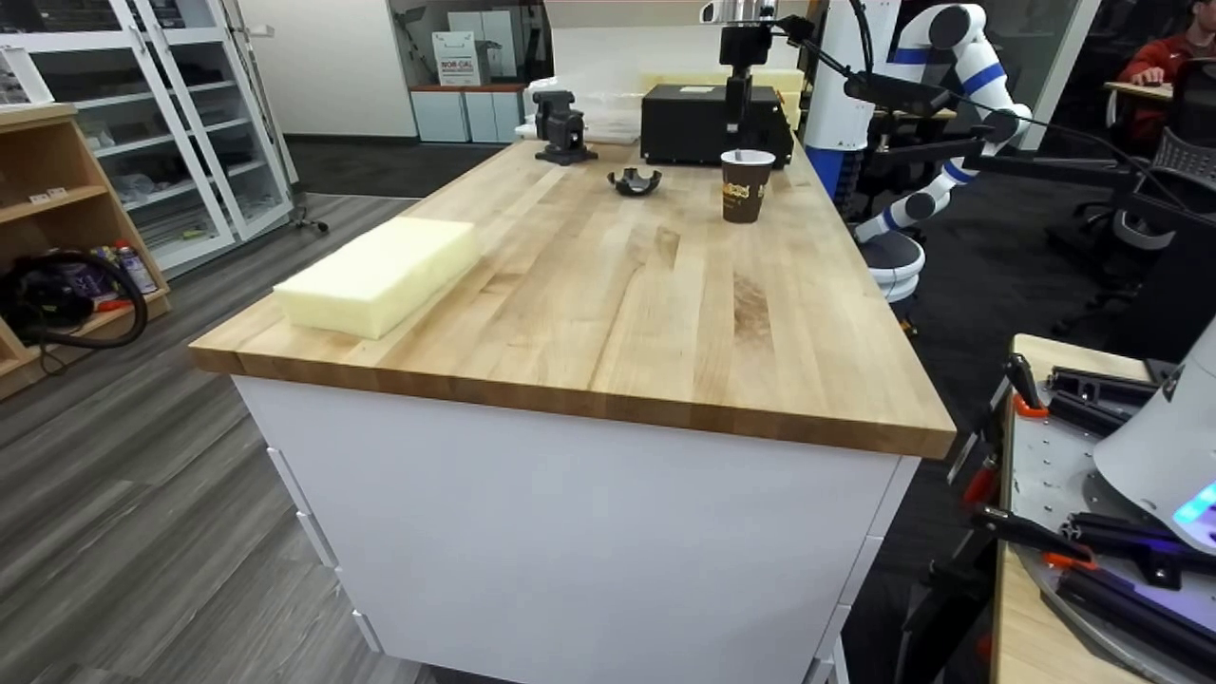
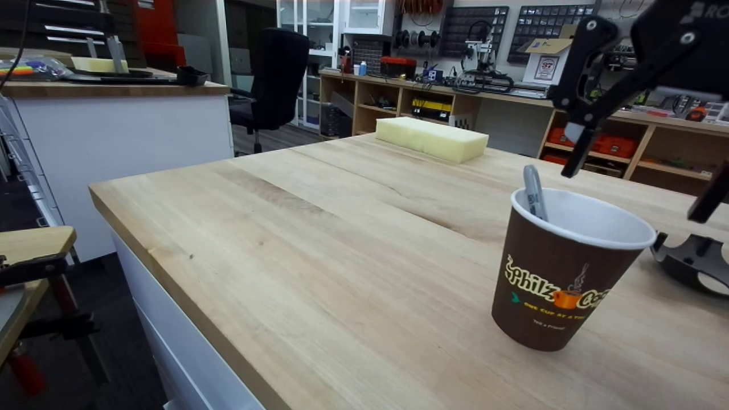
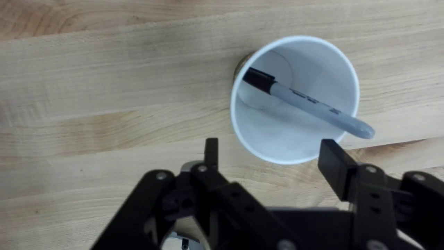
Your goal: Move the brown coffee cup to the right side of the counter
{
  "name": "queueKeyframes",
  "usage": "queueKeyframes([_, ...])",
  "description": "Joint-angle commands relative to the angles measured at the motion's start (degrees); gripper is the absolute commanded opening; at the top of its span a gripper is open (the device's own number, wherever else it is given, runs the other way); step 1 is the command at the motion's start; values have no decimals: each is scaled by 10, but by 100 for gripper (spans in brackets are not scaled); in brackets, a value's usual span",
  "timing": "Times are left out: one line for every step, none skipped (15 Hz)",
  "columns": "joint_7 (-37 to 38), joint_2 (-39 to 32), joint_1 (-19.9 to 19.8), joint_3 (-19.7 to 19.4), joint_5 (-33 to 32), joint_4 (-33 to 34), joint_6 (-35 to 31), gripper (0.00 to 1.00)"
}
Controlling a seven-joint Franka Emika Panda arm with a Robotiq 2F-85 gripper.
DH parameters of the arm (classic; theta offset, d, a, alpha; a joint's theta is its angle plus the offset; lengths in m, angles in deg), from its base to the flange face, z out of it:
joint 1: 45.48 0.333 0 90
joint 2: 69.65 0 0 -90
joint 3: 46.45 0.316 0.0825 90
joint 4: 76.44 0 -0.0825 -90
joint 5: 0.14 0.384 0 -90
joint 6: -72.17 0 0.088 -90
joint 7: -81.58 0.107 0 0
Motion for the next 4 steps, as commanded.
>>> queueKeyframes([2,-1,-6,8,-3,3,2,81])
queueKeyframes([2,-4,-7,8,-3,3,2,89])
queueKeyframes([2,-6,-9,8,-3,3,2,93])
queueKeyframes([2,-7,-9,8,-3,3,2,93])
